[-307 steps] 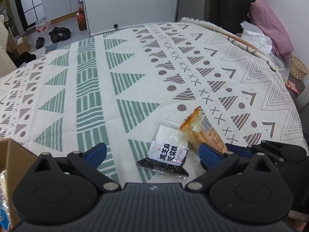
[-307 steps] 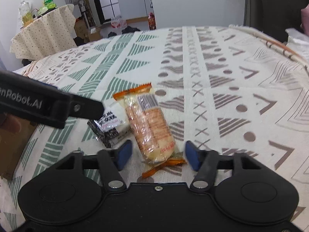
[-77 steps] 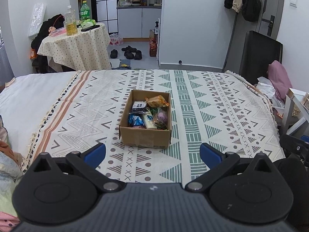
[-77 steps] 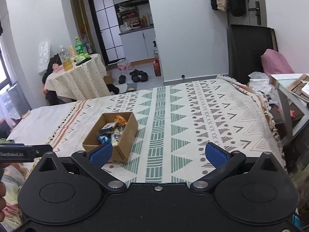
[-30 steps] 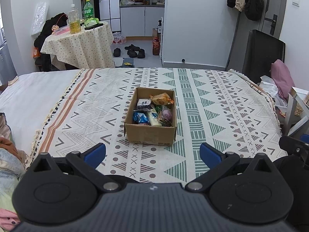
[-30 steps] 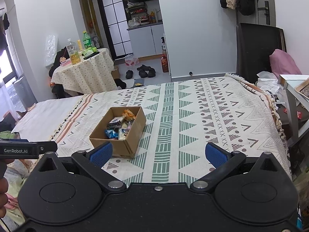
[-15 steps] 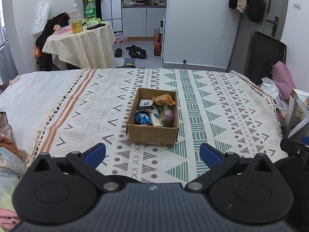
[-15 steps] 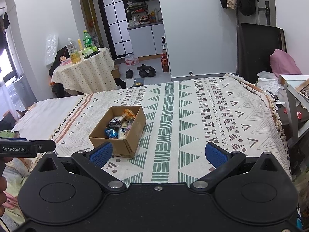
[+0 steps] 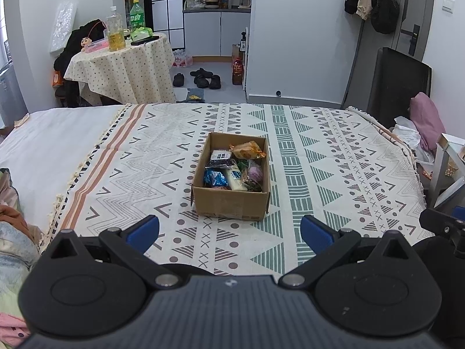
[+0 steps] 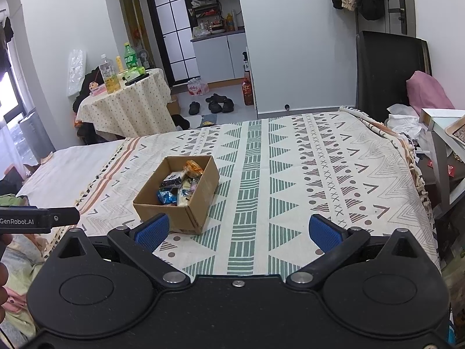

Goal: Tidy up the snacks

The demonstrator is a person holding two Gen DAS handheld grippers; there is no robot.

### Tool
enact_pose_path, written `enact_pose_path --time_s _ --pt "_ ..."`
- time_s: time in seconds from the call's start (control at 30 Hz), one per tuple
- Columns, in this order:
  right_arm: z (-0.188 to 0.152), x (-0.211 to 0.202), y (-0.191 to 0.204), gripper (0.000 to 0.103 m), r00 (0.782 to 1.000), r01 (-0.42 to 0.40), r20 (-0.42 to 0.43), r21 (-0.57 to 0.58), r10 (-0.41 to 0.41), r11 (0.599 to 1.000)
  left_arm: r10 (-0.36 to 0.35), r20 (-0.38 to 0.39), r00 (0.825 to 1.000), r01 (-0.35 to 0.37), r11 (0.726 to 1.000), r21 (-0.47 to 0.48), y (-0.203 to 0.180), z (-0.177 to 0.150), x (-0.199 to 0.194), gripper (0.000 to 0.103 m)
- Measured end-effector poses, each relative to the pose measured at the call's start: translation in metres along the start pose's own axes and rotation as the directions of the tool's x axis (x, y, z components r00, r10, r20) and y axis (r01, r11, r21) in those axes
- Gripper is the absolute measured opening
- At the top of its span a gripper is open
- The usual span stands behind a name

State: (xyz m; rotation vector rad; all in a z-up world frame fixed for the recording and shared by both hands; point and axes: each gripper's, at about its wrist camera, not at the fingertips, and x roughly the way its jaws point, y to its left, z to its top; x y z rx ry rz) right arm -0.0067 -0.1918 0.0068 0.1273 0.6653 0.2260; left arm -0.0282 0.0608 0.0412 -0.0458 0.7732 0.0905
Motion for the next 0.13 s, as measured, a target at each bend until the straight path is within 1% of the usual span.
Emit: enact_pose_path --time_s 0.13 --pt "-0.0005 0.0006 0.0006 0.103 1.000 0.005 -0.002 -0.004 -0.005 1.000 -0.003 0.008 1.000 0.003 1.000 0.000 0.0004 0.0003 -0.0006 0.103"
